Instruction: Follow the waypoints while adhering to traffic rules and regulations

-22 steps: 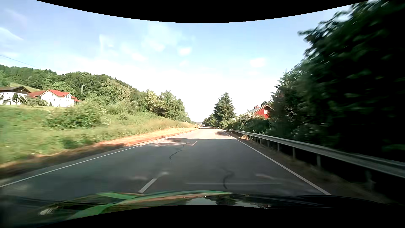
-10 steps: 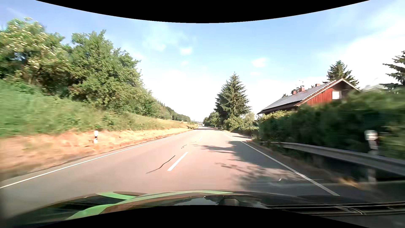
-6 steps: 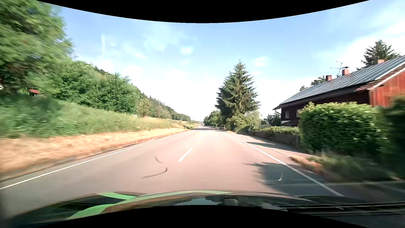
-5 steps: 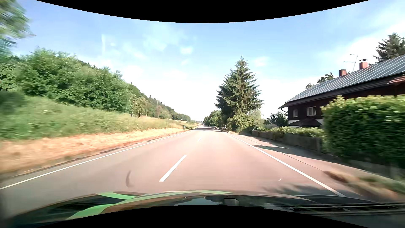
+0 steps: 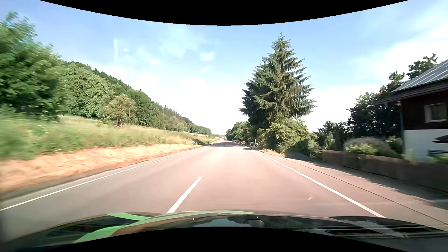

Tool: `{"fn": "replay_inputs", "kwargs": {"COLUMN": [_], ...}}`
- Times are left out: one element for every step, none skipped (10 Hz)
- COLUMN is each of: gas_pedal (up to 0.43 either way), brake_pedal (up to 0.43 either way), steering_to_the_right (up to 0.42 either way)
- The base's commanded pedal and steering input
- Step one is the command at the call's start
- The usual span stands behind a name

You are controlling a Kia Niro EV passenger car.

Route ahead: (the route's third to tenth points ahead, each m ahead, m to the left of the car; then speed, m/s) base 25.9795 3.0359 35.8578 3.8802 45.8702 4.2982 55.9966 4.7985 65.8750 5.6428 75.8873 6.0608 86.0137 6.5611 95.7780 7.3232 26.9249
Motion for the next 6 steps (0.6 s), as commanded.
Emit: {"fn": "replay_inputs", "kwargs": {"gas_pedal": [0.339, 0.339, 0.339, 0.331, 0.331, 0.331], "brake_pedal": [0.0, 0.0, 0.0, 0.0, 0.0, 0.0], "steering_to_the_right": [-0.004, -0.004, -0.005, -0.005, -0.005, -0.005]}}
